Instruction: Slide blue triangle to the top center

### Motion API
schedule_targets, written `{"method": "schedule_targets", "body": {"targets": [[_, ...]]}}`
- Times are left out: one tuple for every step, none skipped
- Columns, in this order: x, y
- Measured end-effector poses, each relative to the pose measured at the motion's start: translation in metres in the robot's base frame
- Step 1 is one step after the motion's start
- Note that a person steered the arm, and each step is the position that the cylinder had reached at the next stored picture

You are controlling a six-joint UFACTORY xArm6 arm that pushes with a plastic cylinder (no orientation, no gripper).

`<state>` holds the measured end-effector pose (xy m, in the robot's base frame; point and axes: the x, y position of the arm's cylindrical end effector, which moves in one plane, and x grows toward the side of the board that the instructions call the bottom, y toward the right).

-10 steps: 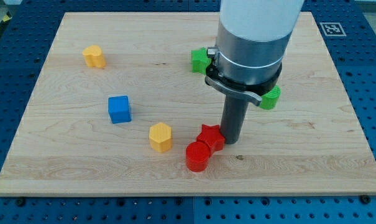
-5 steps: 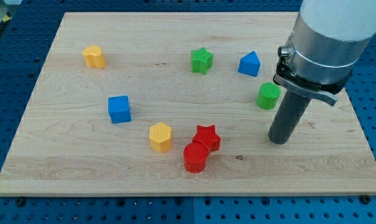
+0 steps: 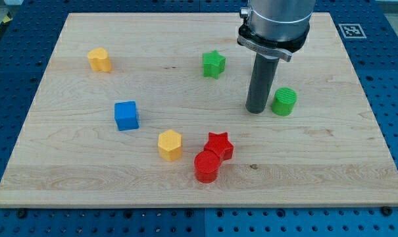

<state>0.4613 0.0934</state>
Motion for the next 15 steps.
{"method": "schedule_targets", "body": {"targets": [[-0.022, 0.005], [-0.069, 0.017], [-0.088, 0.029], [-0.092, 0.029], [-0.118, 0.029], [-0.132, 0.029], [-0.103, 0.044], [-0.101, 0.081], [-0.118, 0.086], [-0.13, 0.072], [-0.144, 0.053], [-0.168, 0.045], [-0.195, 0.039], [-0.209, 0.038], [-0.201, 0.038]]}}
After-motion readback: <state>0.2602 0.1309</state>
